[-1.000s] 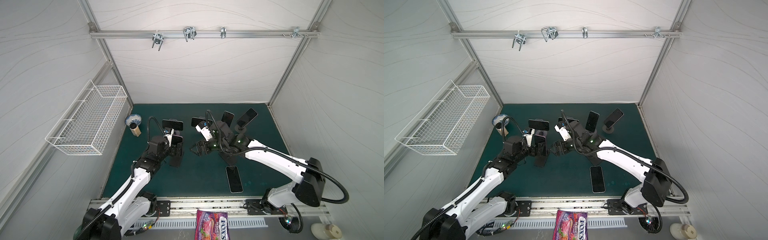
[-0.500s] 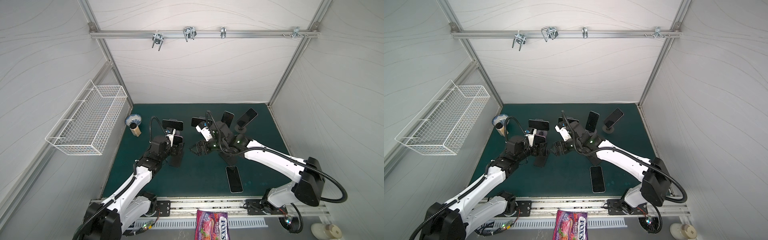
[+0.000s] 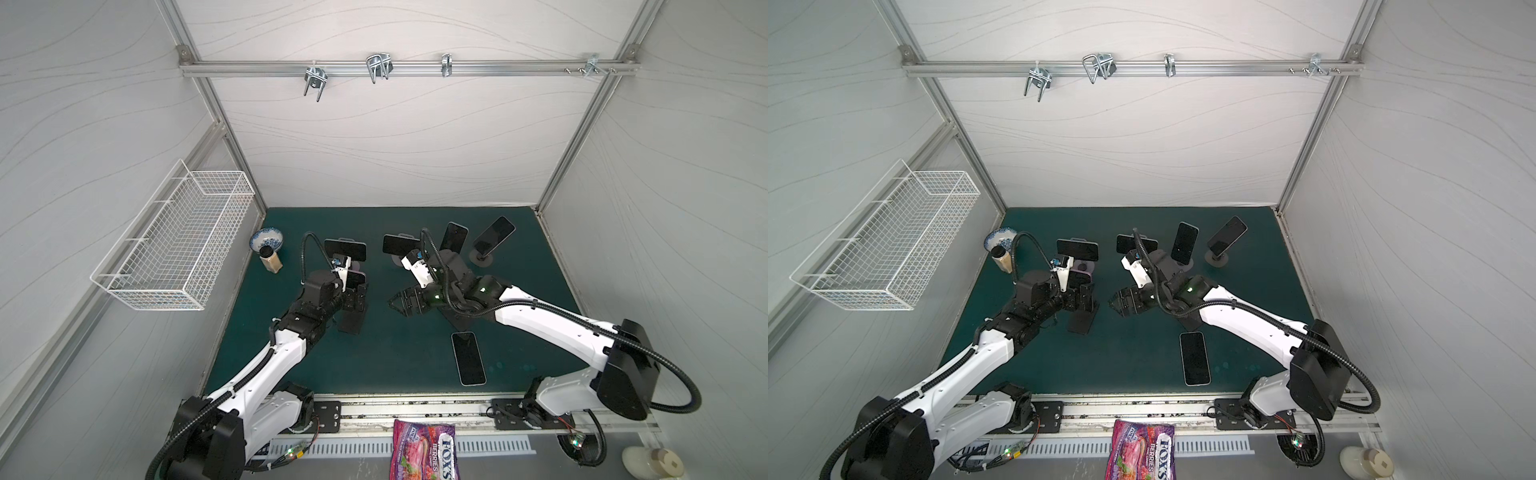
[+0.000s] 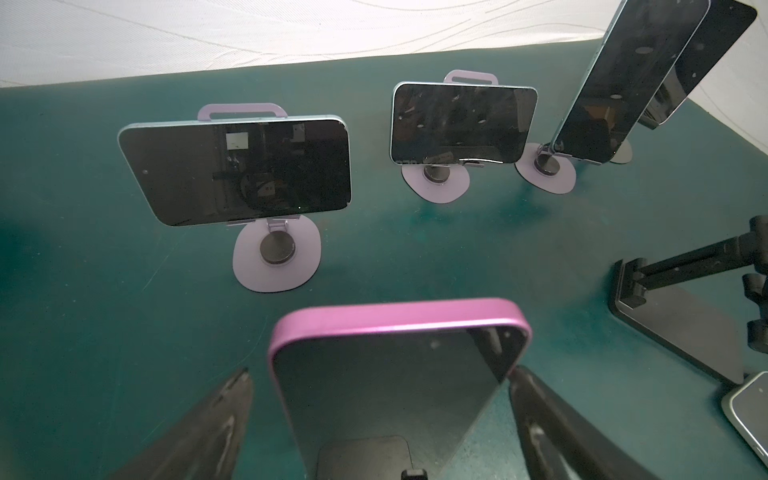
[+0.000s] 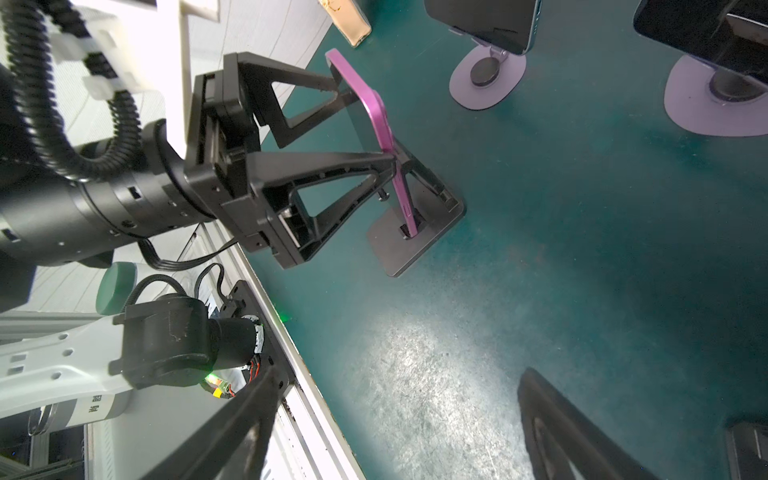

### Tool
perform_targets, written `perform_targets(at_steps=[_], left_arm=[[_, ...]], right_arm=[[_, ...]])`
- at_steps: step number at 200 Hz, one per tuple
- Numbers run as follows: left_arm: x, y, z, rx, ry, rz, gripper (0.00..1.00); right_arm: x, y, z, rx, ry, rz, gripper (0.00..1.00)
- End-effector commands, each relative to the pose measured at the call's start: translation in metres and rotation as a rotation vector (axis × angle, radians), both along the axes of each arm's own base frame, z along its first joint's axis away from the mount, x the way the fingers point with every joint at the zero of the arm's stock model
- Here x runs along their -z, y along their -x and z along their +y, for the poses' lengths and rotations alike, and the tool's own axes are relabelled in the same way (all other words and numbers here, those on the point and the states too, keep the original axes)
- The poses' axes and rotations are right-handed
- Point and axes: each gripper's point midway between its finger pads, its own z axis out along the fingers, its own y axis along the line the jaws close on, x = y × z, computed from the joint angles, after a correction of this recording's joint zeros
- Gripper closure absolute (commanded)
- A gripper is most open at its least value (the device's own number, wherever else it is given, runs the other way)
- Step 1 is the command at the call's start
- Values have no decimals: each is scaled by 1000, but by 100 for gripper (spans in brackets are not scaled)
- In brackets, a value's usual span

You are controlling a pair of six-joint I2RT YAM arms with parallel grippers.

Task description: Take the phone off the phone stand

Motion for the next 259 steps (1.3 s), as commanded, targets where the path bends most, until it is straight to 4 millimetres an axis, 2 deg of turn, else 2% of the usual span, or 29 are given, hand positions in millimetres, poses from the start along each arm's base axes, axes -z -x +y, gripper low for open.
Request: perform_targets(at_steps=[1, 57, 96, 155, 259], left_arm=[[-9, -7, -3, 0, 11, -43, 4], [-6, -9, -5, 7, 4, -35, 5], [-3, -10, -5, 7, 4, -27, 5], [2, -11, -4, 1, -3, -6, 5], [4, -16, -6, -1, -1, 7, 7]], right_arm=[[-5, -5, 4, 4, -21, -8, 10], [-1, -3, 11, -20, -23, 12, 12], [2, -3, 8, -20, -14, 15, 12], [25, 1, 2, -9, 2, 47, 12], [17, -8, -12, 13, 9, 16, 12]])
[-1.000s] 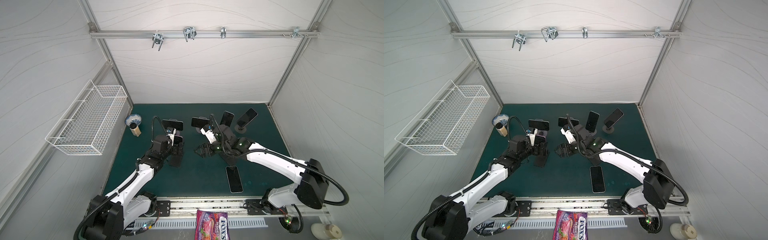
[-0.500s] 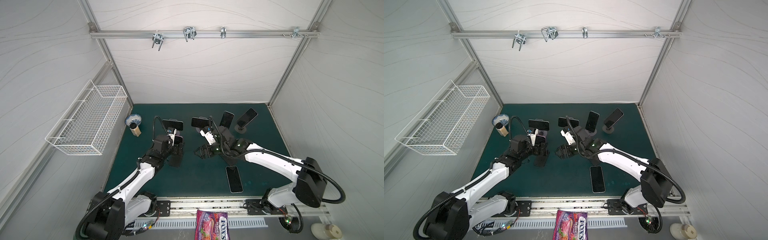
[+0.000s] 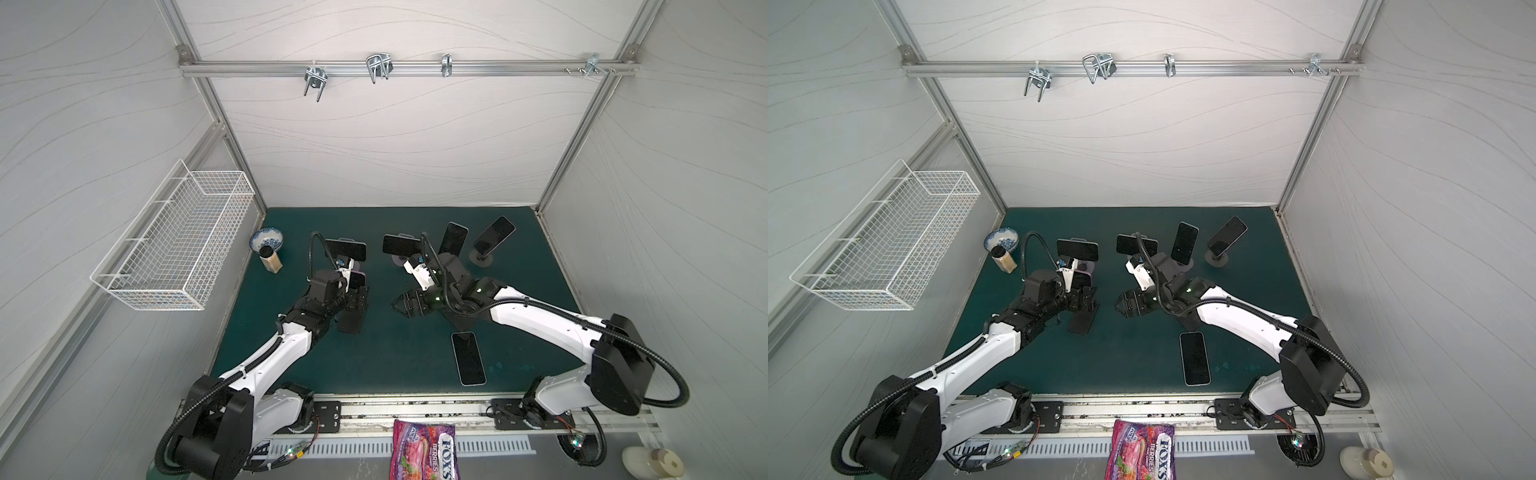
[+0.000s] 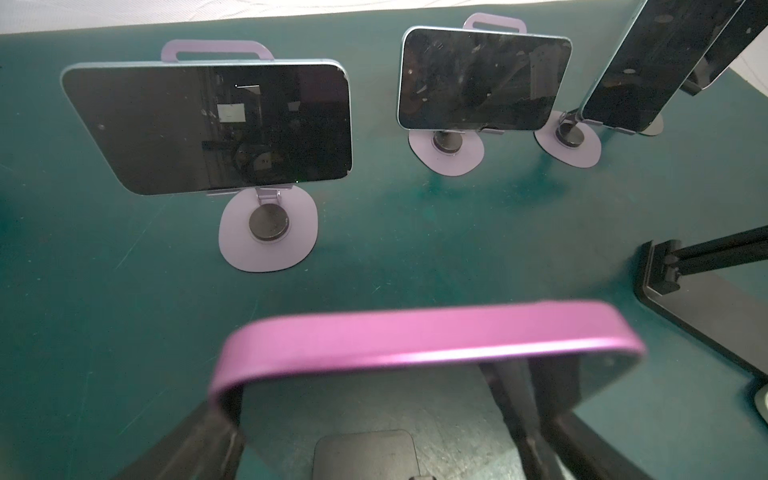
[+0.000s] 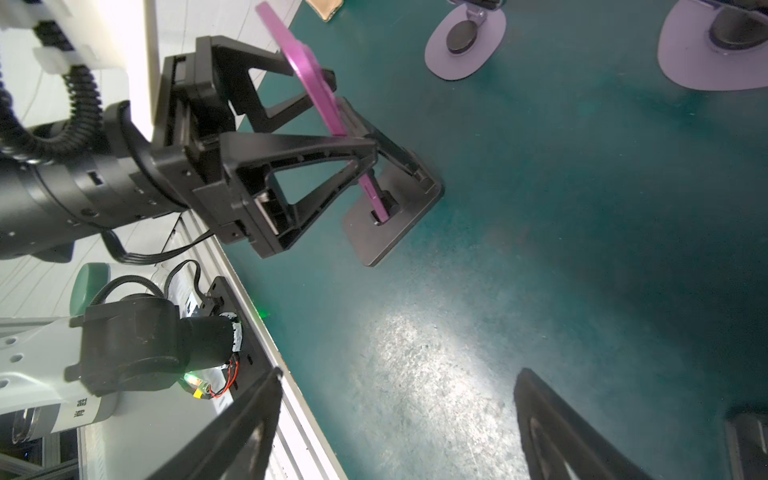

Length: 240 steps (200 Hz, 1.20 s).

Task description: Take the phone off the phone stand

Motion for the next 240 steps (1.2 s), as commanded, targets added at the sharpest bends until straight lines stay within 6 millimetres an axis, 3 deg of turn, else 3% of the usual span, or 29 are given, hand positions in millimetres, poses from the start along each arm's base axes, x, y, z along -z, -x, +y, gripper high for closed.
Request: perform_targets(at_steps=[1, 79, 149, 199, 240], left_arm=[[-22, -11, -4, 3, 16, -64, 7], [-29, -9, 2, -21, -3, -87, 10], [-28, -8, -2, -10, 3, -84, 15], [-26, -7, -3, -3, 4, -76, 21], [-28, -6, -1, -9, -6, -80, 21]], right_arm=[[-15, 0, -3, -5, -22, -29, 12], [-25, -1, -4, 30, -44, -10, 13], [-50, 2, -6, 51, -56, -69, 13], [-47, 12, -20, 120, -76, -72, 14], [-49, 15, -20, 104, -69, -70, 14]])
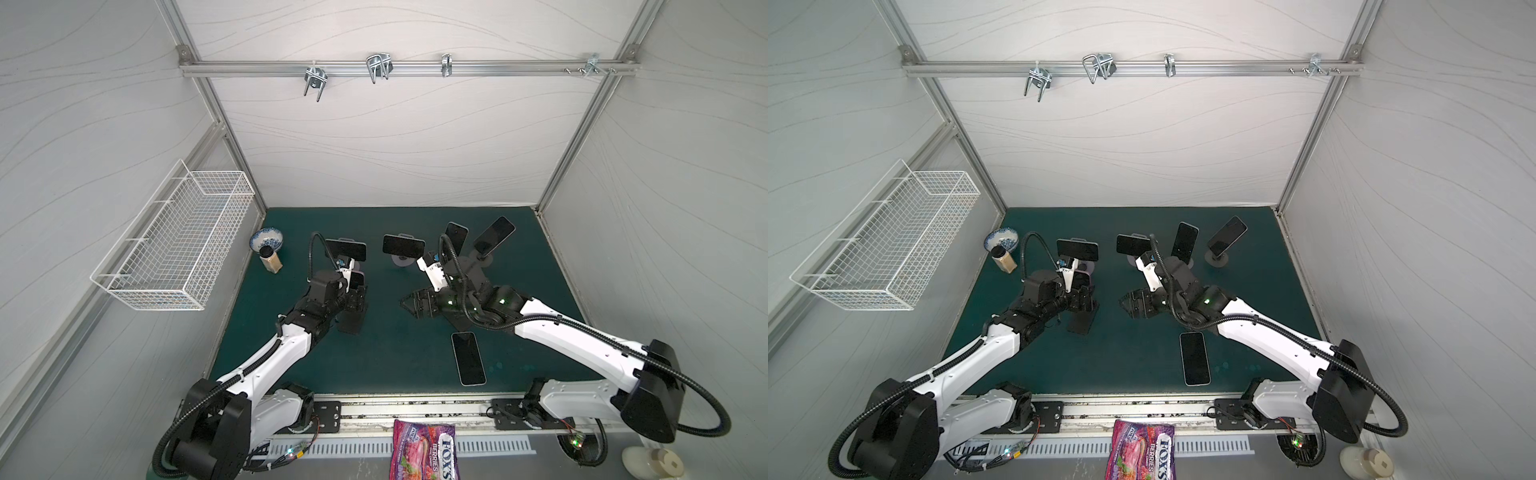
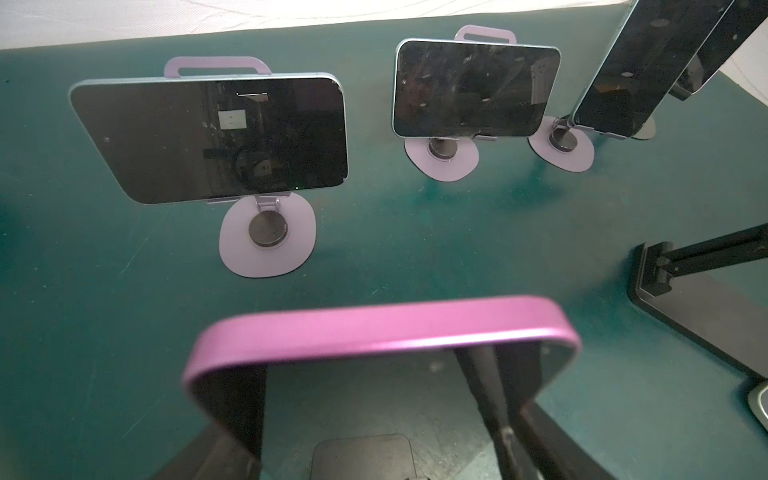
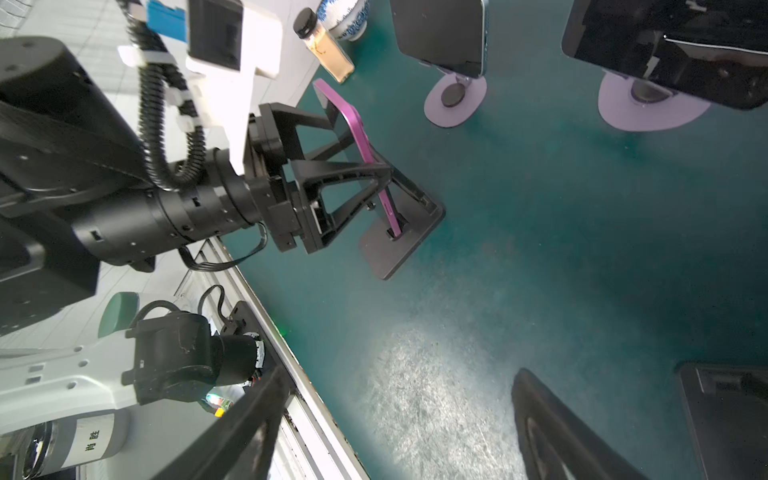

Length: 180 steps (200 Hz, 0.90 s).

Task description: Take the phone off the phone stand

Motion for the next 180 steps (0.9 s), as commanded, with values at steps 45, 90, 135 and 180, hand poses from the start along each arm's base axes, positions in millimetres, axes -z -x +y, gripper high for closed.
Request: perform_targets(at_steps=[45, 90, 135, 180], left_arm=[[-28, -4, 1, -5, 5, -84, 21], [-33, -2, 2, -5, 2, -99, 23], [-30, -2, -1, 0, 7, -88, 15], [-23, -5, -2, -2, 2, -70, 12]], right_arm=[[-12, 1, 2, -9, -2, -27, 14], [-5, 9, 10, -35, 6, -13, 14], [-4, 14, 17, -53, 13, -17, 14], [0, 13, 12, -42, 31, -27, 14]])
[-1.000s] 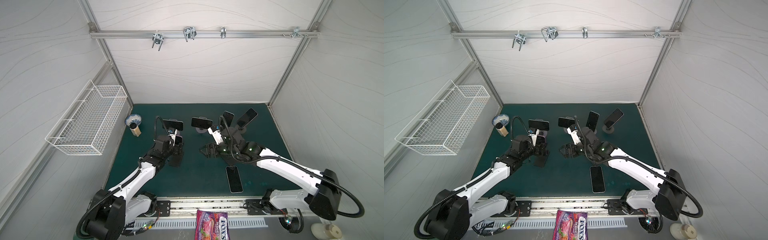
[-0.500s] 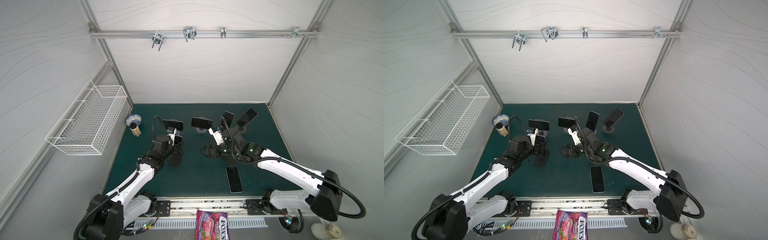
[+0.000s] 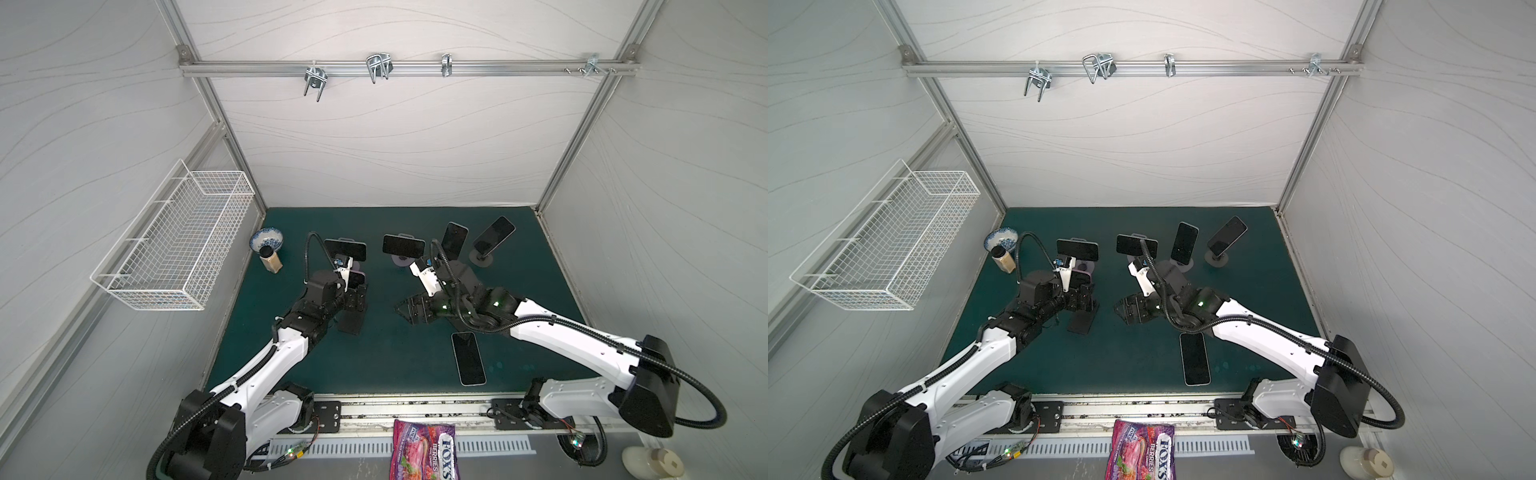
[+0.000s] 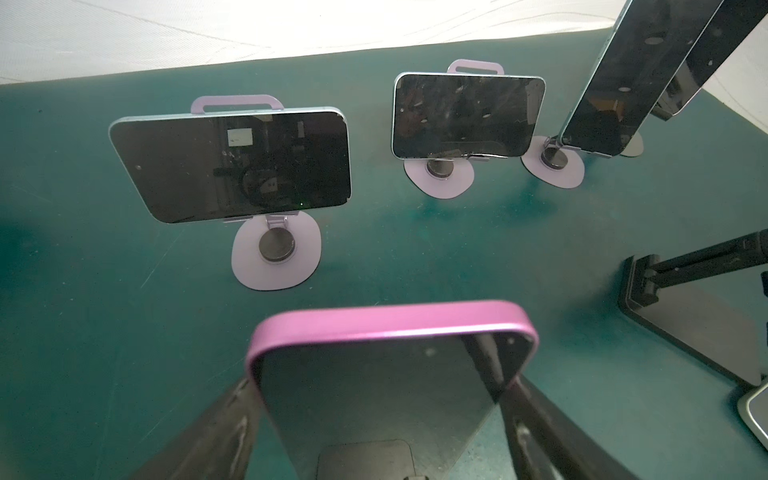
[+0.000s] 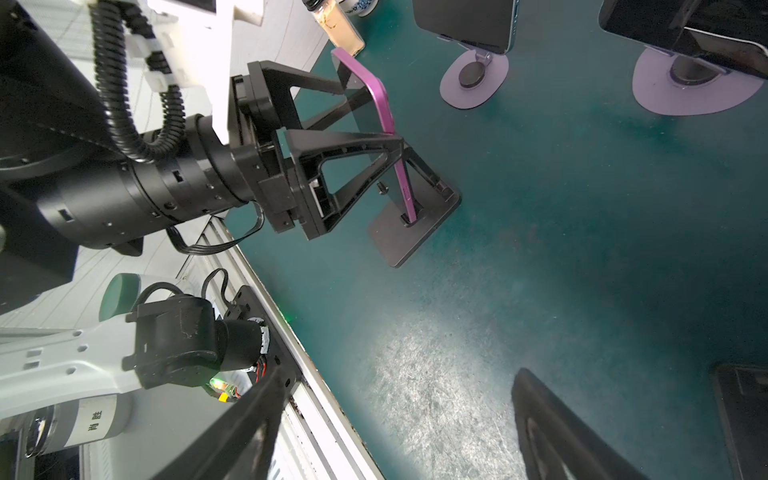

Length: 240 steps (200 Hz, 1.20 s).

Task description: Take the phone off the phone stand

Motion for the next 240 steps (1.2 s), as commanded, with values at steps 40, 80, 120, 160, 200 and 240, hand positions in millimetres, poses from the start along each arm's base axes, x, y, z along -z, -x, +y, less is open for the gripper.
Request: perform_targets(at_steps=[40, 80, 120, 160, 200, 240], left_arm=[[-7, -8, -2, -7, -4, -25, 11], [-3, -9, -2, -5, -11, -14, 15], [-2, -8, -2, -1, -16, -6, 22], [-5, -7, -2, 5, -21, -11, 27], [-10, -6, -1, 3, -21, -30, 30], [-11, -5, -1, 3, -19, -33, 33]], right_arm=[[-1, 0, -2, 2, 13, -25, 13], [0, 0, -1, -3, 16, -21, 13], [1, 1, 5, -27, 10, -13, 13], [2, 1, 6, -18, -6, -7, 13], [2, 3, 3, -21, 6, -8, 13], [-1, 4, -1, -10, 4, -17, 13]])
